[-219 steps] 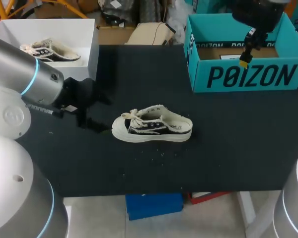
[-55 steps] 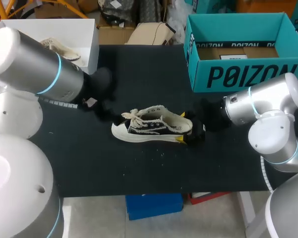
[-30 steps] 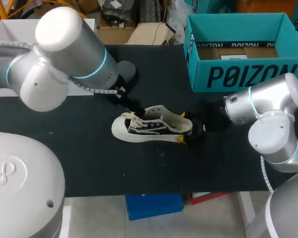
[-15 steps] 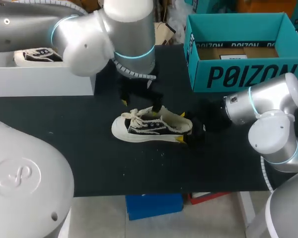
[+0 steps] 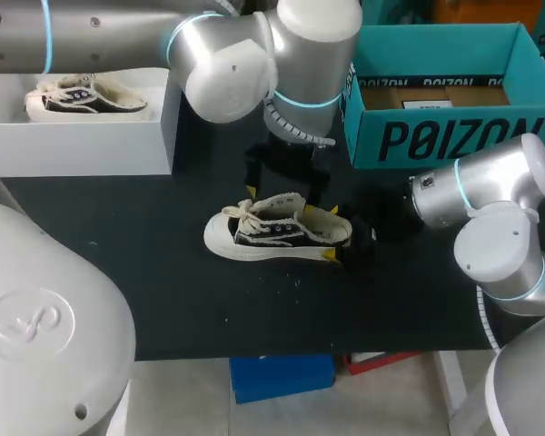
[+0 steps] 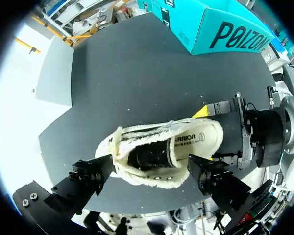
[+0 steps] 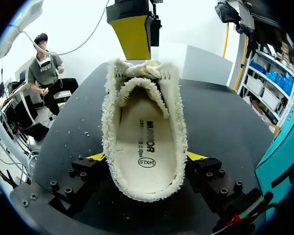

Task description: Take the shoe out of the shoebox, open the shoe tongue, remove and reinsert the insole, then place the shoe into the shoebox

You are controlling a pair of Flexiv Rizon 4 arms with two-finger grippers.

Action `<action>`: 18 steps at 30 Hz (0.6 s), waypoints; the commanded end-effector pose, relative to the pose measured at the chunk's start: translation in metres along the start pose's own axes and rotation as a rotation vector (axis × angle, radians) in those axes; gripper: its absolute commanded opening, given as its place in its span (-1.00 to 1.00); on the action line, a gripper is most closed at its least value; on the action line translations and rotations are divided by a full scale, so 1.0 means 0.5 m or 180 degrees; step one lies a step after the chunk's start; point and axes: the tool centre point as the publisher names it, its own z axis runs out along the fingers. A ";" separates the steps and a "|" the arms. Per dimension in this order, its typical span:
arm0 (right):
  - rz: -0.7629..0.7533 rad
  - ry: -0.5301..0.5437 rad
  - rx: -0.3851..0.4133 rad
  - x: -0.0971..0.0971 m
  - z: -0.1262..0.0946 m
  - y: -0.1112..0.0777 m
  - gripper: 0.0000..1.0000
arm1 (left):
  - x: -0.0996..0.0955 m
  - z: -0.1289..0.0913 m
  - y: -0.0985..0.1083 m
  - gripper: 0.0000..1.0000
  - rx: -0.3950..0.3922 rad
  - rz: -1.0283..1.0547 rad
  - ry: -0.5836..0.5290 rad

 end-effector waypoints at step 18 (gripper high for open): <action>0.0002 -0.0006 0.0004 0.001 0.010 -0.008 -1.00 | 0.016 0.067 -0.004 0.61 -0.0555 -0.0382 -0.0758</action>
